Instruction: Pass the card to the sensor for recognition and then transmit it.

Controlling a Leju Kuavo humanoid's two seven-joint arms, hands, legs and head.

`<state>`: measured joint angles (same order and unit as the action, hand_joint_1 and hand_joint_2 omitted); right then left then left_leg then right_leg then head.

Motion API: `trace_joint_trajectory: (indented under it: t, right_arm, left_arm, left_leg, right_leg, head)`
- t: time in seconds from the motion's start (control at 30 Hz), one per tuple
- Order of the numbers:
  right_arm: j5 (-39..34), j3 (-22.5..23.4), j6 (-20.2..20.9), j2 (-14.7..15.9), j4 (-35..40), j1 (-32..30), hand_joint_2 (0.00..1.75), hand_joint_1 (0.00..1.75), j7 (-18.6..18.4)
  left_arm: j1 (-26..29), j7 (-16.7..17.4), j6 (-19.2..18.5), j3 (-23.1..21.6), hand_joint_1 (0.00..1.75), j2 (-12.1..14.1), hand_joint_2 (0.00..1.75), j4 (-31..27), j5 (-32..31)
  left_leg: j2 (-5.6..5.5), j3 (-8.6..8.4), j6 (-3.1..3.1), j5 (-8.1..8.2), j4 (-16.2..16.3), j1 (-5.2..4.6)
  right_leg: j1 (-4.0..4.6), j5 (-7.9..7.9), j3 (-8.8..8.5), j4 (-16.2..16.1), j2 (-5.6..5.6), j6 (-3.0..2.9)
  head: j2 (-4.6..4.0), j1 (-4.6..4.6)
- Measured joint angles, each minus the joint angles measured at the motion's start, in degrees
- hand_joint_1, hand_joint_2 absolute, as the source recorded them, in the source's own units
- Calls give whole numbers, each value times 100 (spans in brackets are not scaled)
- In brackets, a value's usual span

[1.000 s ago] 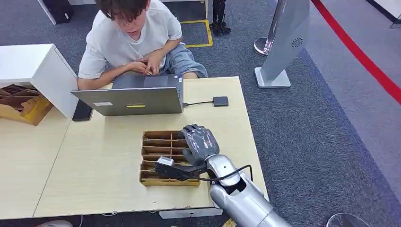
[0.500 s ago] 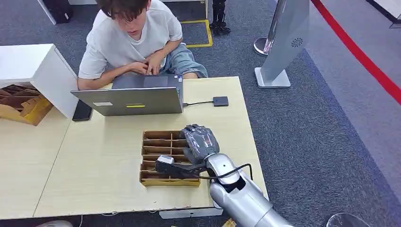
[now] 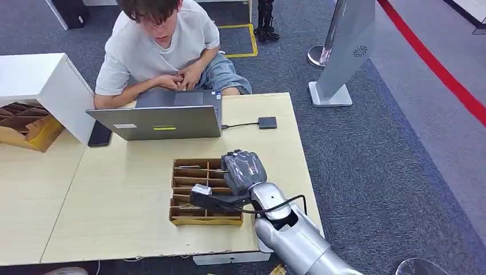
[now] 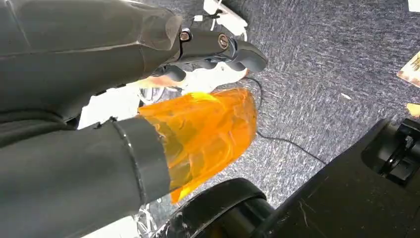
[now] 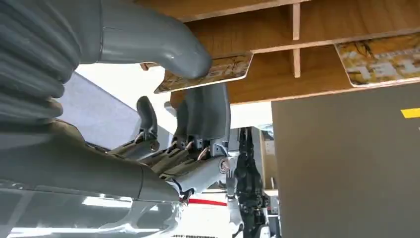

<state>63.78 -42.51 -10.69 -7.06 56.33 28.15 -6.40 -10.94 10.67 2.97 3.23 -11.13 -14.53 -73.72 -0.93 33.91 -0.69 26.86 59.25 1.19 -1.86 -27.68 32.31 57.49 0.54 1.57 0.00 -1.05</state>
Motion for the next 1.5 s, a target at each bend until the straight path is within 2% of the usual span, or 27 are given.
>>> trace_joint_trajectory:
  t: [0.27, 0.67, 0.77, 1.0, 1.33, 1.5]
  right_arm:
    - [0, 2, 0, -7, -9, 18, 175, 124, 0]
    - [24, 2, -11, -9, -24, 26, 175, 140, 0]
    - [28, 2, -17, -11, -31, 31, 175, 159, 2]
    - [50, 20, -214, -9, -48, 29, 175, 173, 94]
    - [46, 107, -334, -9, 118, 3, 175, 175, 151]
    - [59, 127, -361, -2, 429, -59, 175, 175, 188]
  left_arm:
    - [-2, 0, 0, -66, 0, 0, 0, 0, 2]
    - [-2, 0, -7, -66, 0, 0, 0, 0, 17]
    - [-2, 0, -7, -68, 0, 0, 0, 0, 24]
    - [-2, 0, -7, -74, 0, 0, 0, 0, 37]
    - [-2, 0, 0, -83, 0, 2, 0, 0, 101]
    - [-1, 0, 9, -116, 0, 9, 0, 0, 153]
  left_leg:
    - [0, 0, 0, 0, 0, 0]
    - [0, 0, 0, 0, 0, 0]
    - [0, 0, 0, 0, 0, 0]
    - [0, 0, 0, 0, 0, 0]
    - [0, -1, 0, 0, 0, 0]
    - [1, -1, 0, 0, 0, 0]
  right_leg:
    - [0, 0, 0, 0, 0, 0]
    - [0, 0, 0, 0, 0, 0]
    - [0, 0, 0, 0, 0, 0]
    - [0, 0, 0, 0, 0, 0]
    - [0, 0, 1, 0, 1, 0]
    - [0, 0, 1, 0, 3, 0]
  head:
    - [0, 0]
    - [0, 0]
    - [0, 0]
    - [0, 0]
    - [0, 0]
    - [0, 2]
